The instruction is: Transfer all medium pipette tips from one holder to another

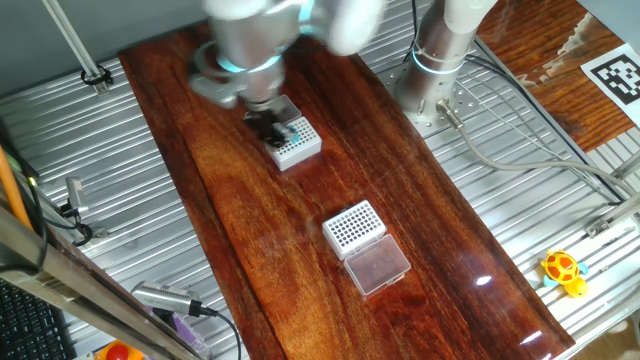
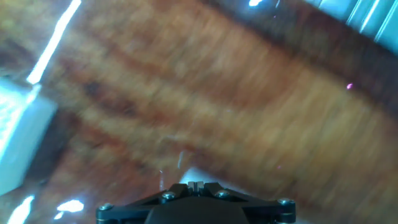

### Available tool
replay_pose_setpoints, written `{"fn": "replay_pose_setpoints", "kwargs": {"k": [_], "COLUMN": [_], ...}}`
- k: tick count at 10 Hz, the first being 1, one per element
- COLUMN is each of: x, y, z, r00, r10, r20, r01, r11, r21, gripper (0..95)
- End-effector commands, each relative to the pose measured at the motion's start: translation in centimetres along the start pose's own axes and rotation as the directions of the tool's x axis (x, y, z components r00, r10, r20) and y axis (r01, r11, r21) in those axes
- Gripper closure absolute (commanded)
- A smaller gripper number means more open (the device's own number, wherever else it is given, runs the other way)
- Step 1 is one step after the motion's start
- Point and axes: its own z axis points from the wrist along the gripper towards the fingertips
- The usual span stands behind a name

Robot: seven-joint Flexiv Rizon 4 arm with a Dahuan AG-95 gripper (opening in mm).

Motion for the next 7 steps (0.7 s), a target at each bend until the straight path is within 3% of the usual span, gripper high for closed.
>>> {"fn": "replay_pose_setpoints", "kwargs": {"k": [1,7], "x": [-1.2,-1.4], "y": [-0.9,-1.2], "z": [0.1,1.2], "r00": [1.000,0.999], "r10": [-0.022,-0.040], "r20": [-0.005,-0.007], "r01": [0.023,0.040], "r11": [1.000,0.999], "r21": [0.018,0.023], "gripper": [95.0,95.0]}}
